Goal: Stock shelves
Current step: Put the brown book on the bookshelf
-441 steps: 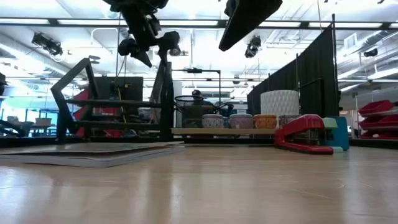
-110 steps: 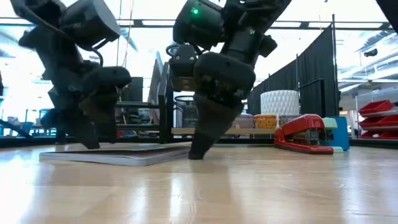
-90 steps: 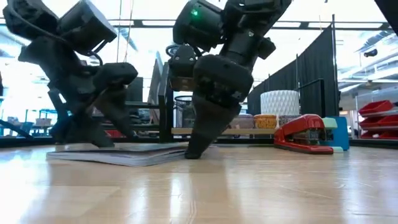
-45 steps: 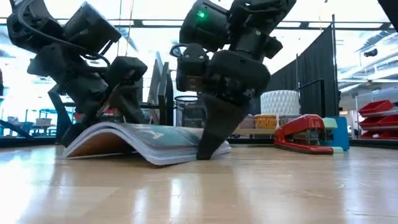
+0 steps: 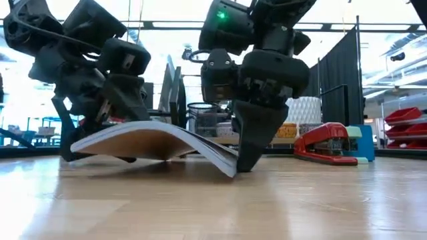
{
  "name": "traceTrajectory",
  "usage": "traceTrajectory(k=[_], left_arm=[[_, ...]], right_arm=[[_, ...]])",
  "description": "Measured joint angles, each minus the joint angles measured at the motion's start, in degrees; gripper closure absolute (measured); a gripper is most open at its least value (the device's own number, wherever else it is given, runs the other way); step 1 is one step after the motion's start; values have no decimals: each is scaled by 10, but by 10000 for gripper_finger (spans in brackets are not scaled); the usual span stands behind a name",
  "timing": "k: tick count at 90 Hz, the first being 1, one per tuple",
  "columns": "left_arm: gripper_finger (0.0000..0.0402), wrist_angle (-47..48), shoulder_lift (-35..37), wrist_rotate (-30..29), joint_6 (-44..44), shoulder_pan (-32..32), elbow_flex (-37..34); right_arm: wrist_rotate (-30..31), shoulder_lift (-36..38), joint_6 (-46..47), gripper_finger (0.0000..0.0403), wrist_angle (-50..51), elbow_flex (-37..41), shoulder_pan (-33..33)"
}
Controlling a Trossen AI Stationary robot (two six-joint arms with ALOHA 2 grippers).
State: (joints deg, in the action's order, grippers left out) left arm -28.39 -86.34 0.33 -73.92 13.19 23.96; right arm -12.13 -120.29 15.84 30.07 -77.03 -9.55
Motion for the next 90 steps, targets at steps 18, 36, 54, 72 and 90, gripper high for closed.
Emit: traceTrajectory(k=[18, 36, 54, 72, 90], left_arm=[[167, -149, -14, -26, 0, 11, -24], [175, -163, -14, -47, -16, 12, -30], [290, -106, -13, -67, -48, 17, -29], [394, -90, -13, -84, -36, 26, -2], [398, -57, 9, -115, 5, 41, 54]], right_arm=[[-60, -1, 29, 383, 6, 0, 10], [-39, 0, 20, 383, 9, 0, 5], [-37, 1, 12, 383, 10, 0, 3], [26, 25, 11, 383, 31, 2, -22], [114, 64, 10, 383, 86, 8, -72]])
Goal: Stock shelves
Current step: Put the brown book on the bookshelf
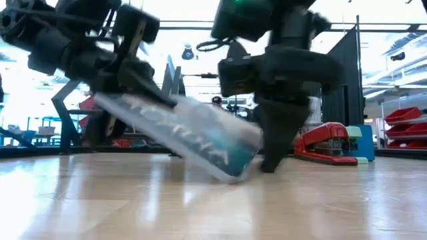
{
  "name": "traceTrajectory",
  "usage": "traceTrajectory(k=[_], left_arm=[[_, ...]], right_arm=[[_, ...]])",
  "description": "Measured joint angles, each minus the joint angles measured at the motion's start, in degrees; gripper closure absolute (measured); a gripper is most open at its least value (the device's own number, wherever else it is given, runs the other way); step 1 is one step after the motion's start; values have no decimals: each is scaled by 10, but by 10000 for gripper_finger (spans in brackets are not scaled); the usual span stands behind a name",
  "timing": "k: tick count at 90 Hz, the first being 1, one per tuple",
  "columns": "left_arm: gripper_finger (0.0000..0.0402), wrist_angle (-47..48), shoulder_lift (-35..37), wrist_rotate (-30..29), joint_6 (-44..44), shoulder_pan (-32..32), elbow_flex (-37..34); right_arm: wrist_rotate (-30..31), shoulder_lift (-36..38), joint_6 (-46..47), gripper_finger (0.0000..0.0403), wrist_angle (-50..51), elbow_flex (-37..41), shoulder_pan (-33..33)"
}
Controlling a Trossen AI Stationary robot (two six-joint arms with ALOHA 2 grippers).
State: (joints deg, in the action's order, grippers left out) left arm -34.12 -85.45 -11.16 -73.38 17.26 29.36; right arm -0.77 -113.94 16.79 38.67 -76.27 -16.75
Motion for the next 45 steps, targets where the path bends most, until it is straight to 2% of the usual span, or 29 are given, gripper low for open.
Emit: traceTrajectory(k=[10, 25, 37, 45], left_arm=[[399, 131, 32, -21, 44, 13, 62], [400, 430, 78, -100, 114, 39, 211], [401, 634, 89, -233, 154, 61, 349], [401, 749, 89, -376, 165, 79, 436]], right_arm=[[61, 15, 9, 383, 41, -1, -30], [129, 16, 46, 383, 99, -1, -75], [177, 16, 77, 383, 97, -1, -111], [222, 16, 97, 383, 82, -2, -129]])
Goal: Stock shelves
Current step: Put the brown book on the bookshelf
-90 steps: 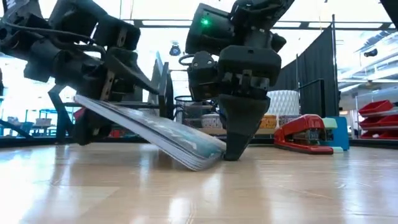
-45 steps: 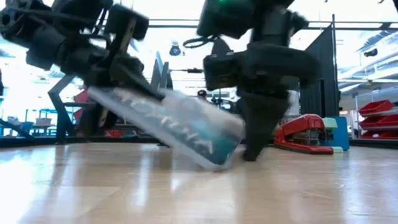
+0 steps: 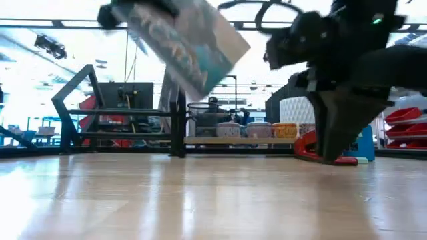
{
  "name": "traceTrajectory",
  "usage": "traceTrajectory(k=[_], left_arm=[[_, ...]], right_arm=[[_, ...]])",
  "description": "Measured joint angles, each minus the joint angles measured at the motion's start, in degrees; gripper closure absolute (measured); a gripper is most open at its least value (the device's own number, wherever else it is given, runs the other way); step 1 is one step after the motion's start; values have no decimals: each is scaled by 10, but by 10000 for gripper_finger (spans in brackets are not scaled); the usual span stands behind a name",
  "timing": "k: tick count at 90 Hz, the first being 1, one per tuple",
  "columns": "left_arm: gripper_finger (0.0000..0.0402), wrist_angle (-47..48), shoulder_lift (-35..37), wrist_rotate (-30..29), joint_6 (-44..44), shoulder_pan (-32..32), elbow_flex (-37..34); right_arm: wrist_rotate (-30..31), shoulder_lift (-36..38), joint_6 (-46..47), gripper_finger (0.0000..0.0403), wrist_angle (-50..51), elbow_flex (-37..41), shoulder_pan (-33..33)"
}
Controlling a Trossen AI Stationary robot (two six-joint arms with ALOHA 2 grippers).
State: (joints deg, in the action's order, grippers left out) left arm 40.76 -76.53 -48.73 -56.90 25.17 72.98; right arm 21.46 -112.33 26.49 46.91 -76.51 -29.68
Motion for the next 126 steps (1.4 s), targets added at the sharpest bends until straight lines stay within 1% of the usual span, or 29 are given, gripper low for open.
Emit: traceTrajectory(k=[11, 16, 21, 27, 30, 36, 43, 49, 55, 60, 65, 69, 77, 82, 90, 98, 109, 114, 126], left_arm=[[401, 104, 2, -253, 19, 24, 81], [401, 139, 2, -336, 30, 21, 104], [401, 182, 2, -385, 27, 2, 118], [401, 217, 4, -400, 11, -44, 124], [401, 233, 7, -396, 4, -73, 124], [401, 274, 10, -364, -21, -141, 122], [402, 354, 15, -310, -106, -228, 122], [401, 429, 16, -281, -176, -296, 121], [401, 437, 17, -269, -212, -344, 107], [401, 405, 18, -250, -201, -369, 91], [401, 345, 17, -225, -155, -393, 69], [401, 278, 16, -193, -96, -409, 46], [401, 110, 15, -124, 37, -436, -14], [401, 30, 15, -84, 78, -456, -48], [401, -32, 15, -41, 79, -485, -97], [401, -77, 16, -29, 56, -503, -136], [400, -140, 16, 7, 53, -510, -181], [397, -163, 15, 20, 55, -510, -192], [390, -177, 16, 24, 56, -510, -196]], right_arm=[[44, 0, 7, 383, -19, 0, -12], [46, 0, 6, 383, -21, -1, -12], [47, 0, 4, 383, -21, -1, -10], [47, 0, 4, 383, -24, -1, -9], [48, 0, 4, 383, -28, -1, -9], [48, 0, 4, 383, -32, -1, -9], [47, 0, 4, 383, -32, -1, -10], [47, 0, 4, 383, -33, -1, -10], [47, 0, 5, 383, -33, -2, -10], [47, 0, 5, 383, -33, -2, -9], [47, 0, 3, 383, -34, -2, -7], [48, 0, -1, 383, -38, -2, -6], [48, 0, -8, 383, -46, -2, -5], [48, 0, -11, 383, -51, -2, -5], [48, 0, -8, 383, -49, -2, -5], [48, 0, -6, 383, -46, -2, -6], [48, 0, -6, 383, -46, -2, -6], [48, 0, -6, 383, -46, -2, -6], [48, 0, -6, 383, -51, -2, -6]])
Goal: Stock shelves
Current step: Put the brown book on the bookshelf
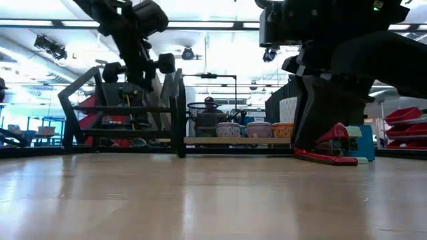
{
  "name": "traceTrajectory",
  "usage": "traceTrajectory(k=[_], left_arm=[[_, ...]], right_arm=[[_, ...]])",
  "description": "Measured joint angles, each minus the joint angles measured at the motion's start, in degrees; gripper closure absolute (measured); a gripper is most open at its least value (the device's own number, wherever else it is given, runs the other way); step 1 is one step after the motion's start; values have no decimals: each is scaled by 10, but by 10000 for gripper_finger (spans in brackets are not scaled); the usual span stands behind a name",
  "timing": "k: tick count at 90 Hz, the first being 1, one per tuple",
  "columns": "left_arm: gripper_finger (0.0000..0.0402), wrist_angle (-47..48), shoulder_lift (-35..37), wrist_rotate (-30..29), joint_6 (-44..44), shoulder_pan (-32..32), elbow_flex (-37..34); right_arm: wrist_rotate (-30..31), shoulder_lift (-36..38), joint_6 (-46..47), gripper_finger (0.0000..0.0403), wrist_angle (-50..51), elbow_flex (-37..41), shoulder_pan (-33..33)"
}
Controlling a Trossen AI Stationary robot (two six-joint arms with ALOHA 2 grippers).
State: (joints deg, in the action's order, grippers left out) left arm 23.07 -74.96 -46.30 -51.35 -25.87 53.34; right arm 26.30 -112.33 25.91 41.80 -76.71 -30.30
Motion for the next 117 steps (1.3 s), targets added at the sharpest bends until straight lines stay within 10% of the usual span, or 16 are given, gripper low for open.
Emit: traceTrajectory(k=[37, 77, 117], left_arm=[[375, 0, 0, 40, -2, 12, 0], [257, 6, 0, 72, 23, 20, 0], [251, 22, 1, 100, 66, 20, 8]], right_arm=[[-2, 0, 0, 383, -4, 0, 0], [-5, 0, 10, 383, -7, 0, 0], [-5, 0, 1, 383, -21, 0, 5]])
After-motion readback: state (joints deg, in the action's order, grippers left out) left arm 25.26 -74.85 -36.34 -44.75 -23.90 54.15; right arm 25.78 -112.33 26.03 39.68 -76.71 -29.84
